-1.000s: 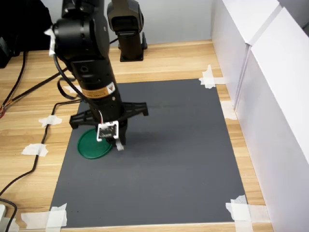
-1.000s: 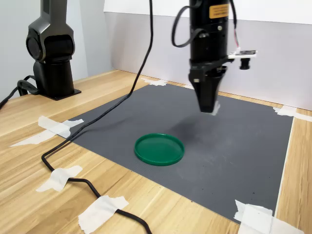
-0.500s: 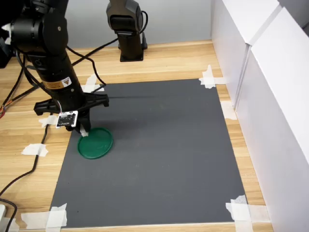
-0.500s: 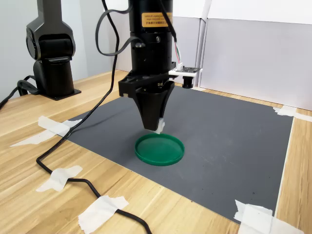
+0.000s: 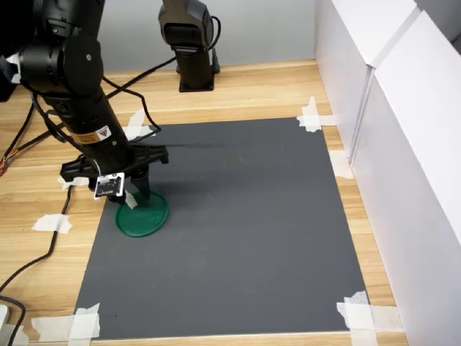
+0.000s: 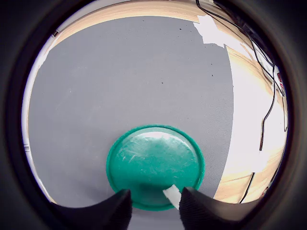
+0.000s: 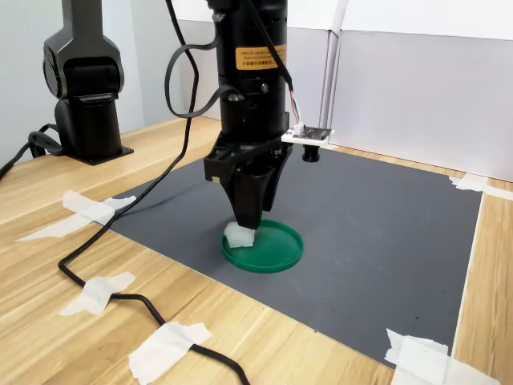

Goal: Grasp a white terminal and put it on the green lid.

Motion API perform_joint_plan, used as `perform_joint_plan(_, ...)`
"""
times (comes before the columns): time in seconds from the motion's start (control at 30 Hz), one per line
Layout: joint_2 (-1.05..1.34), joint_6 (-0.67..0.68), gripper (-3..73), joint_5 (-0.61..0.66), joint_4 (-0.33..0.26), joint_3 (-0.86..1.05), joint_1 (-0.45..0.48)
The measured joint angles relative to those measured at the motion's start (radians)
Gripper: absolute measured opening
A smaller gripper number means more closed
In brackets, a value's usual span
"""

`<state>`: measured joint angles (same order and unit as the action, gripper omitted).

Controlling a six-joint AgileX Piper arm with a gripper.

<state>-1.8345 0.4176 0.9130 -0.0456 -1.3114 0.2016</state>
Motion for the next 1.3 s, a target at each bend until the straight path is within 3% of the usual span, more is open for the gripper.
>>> perform_joint_plan(0.1,0.035,-0.004,49.6,0.0,0.0,0.0,0.0)
perform_joint_plan(0.2,0.108,-0.011,46.8,-0.01,-0.009,0.001,0.0)
perform_joint_plan(0.3,0.211,-0.013,36.1,-0.018,-0.034,0.026,0.0)
perform_joint_plan(0.47,0.431,-0.02,7.4,-0.079,-0.052,0.162,0.0)
perform_joint_plan(0.57,0.594,-0.054,0.3,-0.135,-0.052,0.3,-0.001)
perform_joint_plan(0.9,1.058,-0.178,-1.6,-0.317,-0.016,0.717,-0.173)
perform_joint_plan(1.17,1.383,-0.22,-1.6,-0.516,0.026,0.982,-0.181)
perform_joint_plan(1.3,1.495,-0.23,-1.6,-0.542,0.018,1.067,-0.181)
